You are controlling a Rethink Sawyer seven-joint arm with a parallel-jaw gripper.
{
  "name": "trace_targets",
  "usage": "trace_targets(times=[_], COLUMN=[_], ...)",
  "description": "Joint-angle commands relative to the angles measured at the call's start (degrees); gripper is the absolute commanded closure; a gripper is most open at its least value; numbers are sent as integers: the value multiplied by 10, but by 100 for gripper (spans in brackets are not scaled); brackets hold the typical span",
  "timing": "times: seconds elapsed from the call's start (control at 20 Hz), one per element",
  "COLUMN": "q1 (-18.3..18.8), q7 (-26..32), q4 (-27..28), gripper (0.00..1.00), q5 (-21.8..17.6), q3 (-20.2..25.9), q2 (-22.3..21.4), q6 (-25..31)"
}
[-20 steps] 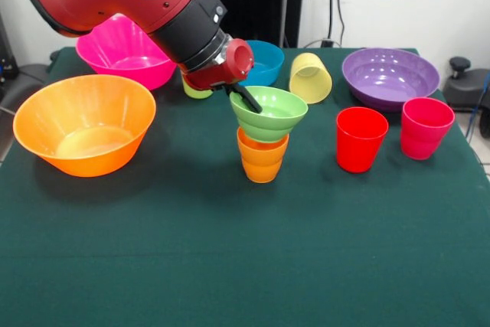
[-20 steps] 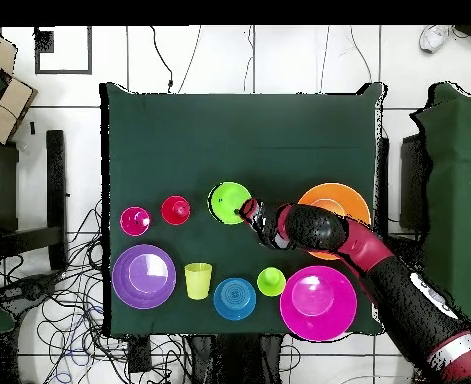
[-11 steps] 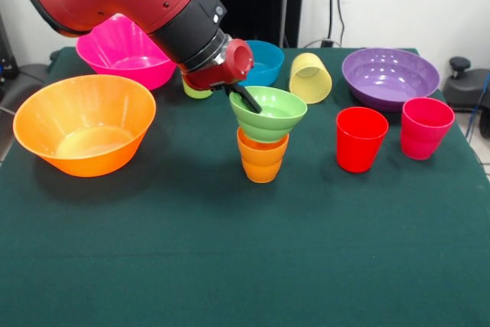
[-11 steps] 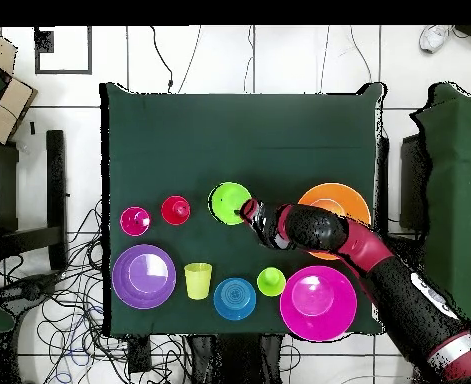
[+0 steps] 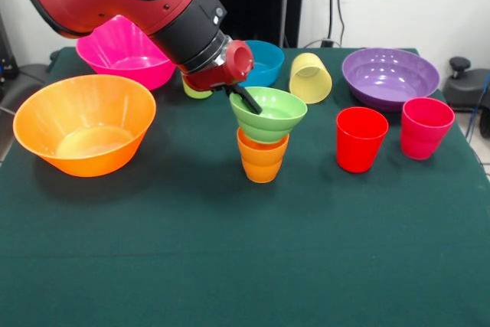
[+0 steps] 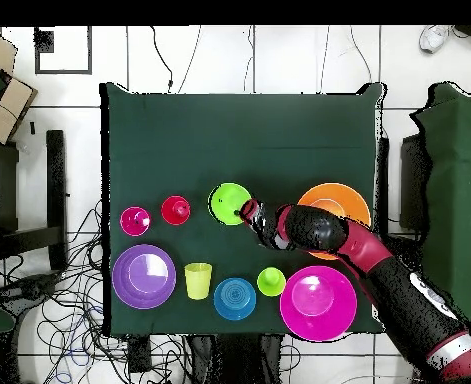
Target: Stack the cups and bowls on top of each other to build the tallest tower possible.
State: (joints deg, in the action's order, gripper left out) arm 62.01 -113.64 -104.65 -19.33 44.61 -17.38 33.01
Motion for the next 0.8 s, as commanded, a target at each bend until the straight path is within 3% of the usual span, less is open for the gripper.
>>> trace_targets(times=[0.05,0.8], q1=[-10,-9], q7=[55,55], q4=[47,52], gripper=[100,100], q5=[-59,-73], q3=[-35,-37], q2=[23,29], q6=[-33,-34])
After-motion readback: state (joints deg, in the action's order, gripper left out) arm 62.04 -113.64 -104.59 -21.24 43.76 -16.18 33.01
